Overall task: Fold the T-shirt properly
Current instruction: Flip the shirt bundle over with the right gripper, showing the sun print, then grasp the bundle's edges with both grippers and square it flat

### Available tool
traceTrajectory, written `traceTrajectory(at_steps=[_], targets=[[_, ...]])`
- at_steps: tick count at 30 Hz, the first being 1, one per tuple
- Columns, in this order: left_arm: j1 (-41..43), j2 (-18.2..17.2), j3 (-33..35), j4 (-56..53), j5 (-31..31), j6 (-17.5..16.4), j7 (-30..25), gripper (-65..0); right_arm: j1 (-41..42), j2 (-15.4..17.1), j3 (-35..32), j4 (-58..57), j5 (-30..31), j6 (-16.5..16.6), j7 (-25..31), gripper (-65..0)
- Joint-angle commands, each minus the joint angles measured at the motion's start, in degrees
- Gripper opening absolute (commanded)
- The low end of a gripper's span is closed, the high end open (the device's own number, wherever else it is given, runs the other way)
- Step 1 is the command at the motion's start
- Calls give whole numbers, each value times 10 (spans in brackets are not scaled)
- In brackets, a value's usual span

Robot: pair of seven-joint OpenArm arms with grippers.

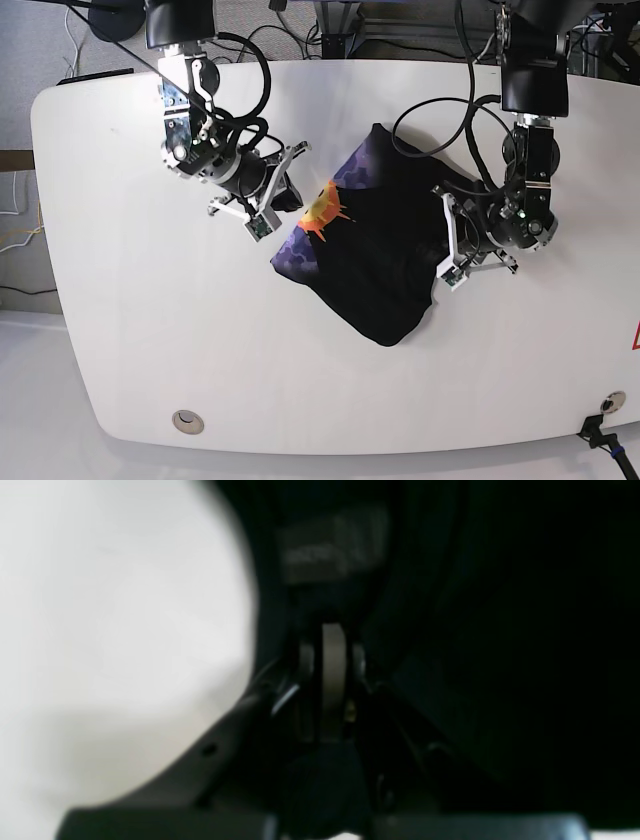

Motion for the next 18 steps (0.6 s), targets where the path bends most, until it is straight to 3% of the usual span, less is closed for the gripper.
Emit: traceTrajectory(at_steps=[1,6,13,18], targets=[[-42,-5,2,13,-6,3,-11,-650,-17,-24,1,51,0,3,14,-636],[-37,-6,-3,100,-6,3,-5,-650,33,-32,1,67,1,3,1,-635],[108,-3,-3,263,-6,3,32,-650,176,-42,1,-82,1,3,2,-636],[190,12,-3,277,-6,3,32,-650,238,-44,0,-198,1,3,74,-636]])
